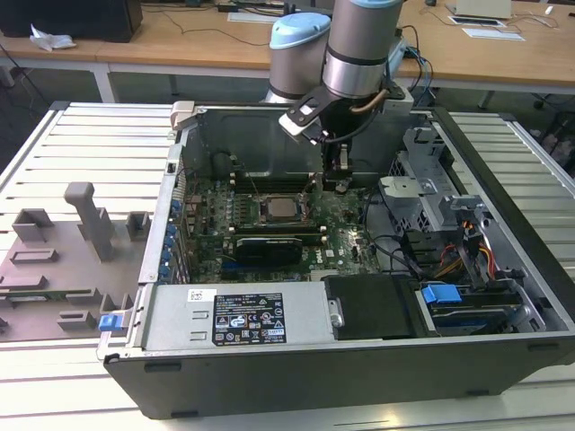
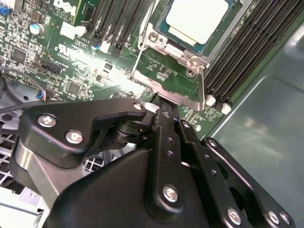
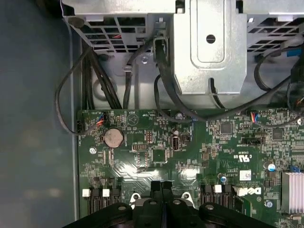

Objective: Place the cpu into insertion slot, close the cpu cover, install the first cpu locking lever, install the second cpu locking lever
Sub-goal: 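Close the cpu cover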

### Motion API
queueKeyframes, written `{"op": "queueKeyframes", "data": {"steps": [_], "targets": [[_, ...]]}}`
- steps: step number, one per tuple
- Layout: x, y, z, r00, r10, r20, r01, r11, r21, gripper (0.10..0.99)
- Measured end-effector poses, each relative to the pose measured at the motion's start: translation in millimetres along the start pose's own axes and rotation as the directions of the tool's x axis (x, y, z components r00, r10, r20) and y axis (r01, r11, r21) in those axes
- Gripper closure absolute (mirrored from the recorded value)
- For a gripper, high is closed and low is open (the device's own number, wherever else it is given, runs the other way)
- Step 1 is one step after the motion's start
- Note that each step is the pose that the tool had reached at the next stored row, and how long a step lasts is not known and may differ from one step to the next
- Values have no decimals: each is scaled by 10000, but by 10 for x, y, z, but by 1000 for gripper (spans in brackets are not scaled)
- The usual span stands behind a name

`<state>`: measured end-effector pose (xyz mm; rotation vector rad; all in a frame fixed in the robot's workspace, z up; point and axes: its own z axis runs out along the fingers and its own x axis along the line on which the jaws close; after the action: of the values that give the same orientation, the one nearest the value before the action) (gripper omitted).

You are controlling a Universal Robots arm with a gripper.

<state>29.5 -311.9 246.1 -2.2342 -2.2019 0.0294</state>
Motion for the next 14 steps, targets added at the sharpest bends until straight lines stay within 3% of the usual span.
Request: {"op": "queueKeyframes", "data": {"steps": [14], "targets": [[-2,-127,33,10000,0,-1,0,10000,0,980]]}}
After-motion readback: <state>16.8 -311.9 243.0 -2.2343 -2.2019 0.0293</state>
